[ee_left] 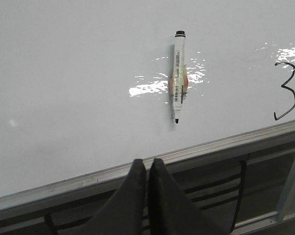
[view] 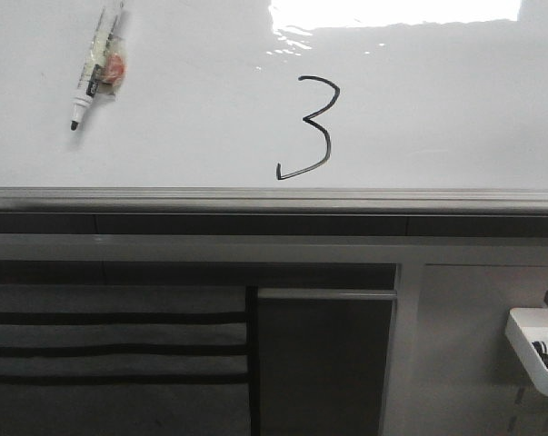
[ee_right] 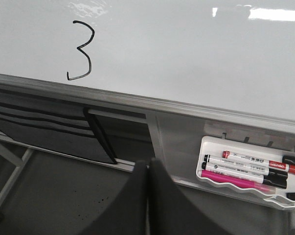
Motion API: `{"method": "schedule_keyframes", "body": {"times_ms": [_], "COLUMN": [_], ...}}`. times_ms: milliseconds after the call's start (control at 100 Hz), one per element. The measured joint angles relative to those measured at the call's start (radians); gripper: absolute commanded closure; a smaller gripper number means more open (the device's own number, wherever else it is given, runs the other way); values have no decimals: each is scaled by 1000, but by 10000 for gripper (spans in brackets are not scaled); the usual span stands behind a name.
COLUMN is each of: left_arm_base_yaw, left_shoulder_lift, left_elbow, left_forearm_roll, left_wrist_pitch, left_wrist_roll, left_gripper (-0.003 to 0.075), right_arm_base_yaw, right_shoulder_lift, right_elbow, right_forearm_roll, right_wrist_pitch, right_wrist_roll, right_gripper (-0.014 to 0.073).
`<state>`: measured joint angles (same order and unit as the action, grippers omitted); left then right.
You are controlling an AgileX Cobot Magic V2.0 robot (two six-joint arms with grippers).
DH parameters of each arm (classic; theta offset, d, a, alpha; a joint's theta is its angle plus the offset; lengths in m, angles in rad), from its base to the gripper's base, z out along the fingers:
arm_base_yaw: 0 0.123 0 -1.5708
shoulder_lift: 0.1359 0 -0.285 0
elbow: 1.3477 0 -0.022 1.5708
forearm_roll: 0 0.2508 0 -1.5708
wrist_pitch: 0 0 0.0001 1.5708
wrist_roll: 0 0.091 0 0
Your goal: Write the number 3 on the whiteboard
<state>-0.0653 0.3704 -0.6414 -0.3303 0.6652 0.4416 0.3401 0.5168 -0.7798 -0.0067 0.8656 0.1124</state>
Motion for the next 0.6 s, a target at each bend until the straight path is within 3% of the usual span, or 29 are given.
{"method": "schedule_keyframes", "body": {"times_ms": [160,470,600], "left_arm_base_yaw": [2,27,27], "left_shoulder_lift": [-38,-245,-333], "left_elbow": [61,444,548], "left_forearm_roll": [76,24,53], "left_wrist_pitch": [-46,-468,-550], "left_wrist_roll": [0,0,-84], "left_gripper": [738,738,738], "right_arm_base_yaw": [0,0,0], "right_shoulder_lift": [0,0,0], "right_elbow": [0,0,0], "right_forearm_roll": [0,-1,-2], "right_wrist_pitch": [0,0,0], "right_wrist_roll": [2,2,2], "right_gripper": [660,660,660]}}
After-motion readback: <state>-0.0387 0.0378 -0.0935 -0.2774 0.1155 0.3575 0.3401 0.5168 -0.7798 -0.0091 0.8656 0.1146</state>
